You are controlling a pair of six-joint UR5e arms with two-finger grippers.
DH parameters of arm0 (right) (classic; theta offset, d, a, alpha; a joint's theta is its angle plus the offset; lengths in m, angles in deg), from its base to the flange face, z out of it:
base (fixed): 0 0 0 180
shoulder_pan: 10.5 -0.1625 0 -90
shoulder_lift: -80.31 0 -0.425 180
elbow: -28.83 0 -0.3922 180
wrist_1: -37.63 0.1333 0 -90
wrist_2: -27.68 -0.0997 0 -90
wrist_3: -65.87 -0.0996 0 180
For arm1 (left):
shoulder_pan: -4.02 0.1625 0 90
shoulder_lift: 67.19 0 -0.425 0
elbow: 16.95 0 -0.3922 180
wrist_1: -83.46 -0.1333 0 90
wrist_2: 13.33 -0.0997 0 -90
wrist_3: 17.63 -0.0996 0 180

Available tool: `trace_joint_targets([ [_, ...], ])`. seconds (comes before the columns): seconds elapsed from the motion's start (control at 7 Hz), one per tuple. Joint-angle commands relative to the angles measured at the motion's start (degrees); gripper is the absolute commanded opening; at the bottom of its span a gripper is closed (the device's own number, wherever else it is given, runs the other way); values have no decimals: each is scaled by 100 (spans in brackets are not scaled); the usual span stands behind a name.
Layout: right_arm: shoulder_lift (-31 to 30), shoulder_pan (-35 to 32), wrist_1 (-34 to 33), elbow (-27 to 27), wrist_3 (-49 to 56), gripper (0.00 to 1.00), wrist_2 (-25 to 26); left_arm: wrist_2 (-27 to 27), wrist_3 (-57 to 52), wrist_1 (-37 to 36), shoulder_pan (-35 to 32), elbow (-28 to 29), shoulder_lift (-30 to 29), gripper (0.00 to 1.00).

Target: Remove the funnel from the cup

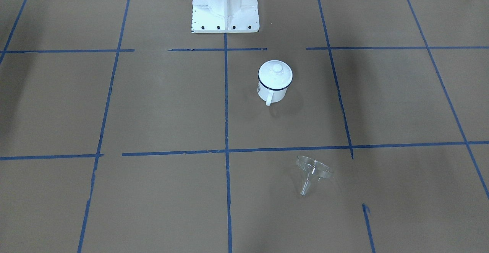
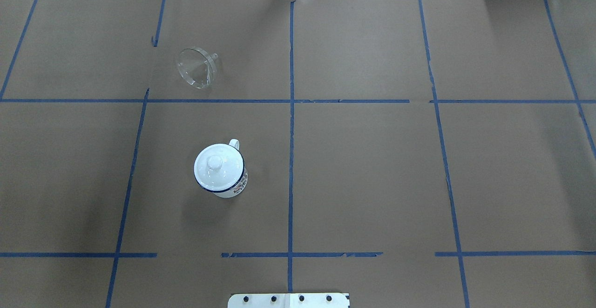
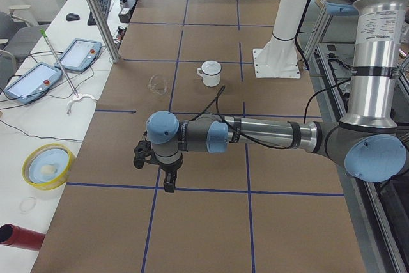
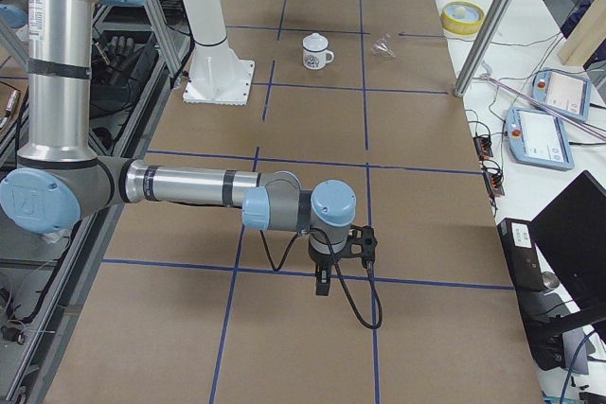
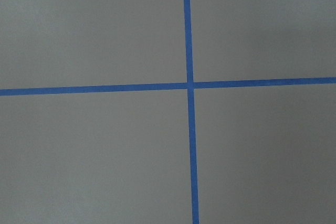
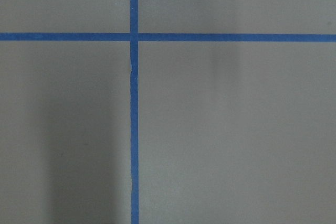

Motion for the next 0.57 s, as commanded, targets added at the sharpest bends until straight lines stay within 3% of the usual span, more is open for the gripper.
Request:
trace_joint_targets([
  [0.0,0,0,0,-9,0,100,0,70,-228,-16,-147,8,34,100],
  [0.43,0,0,0,-9,0,100,0,176,-237,-16,-438,44,34,100],
])
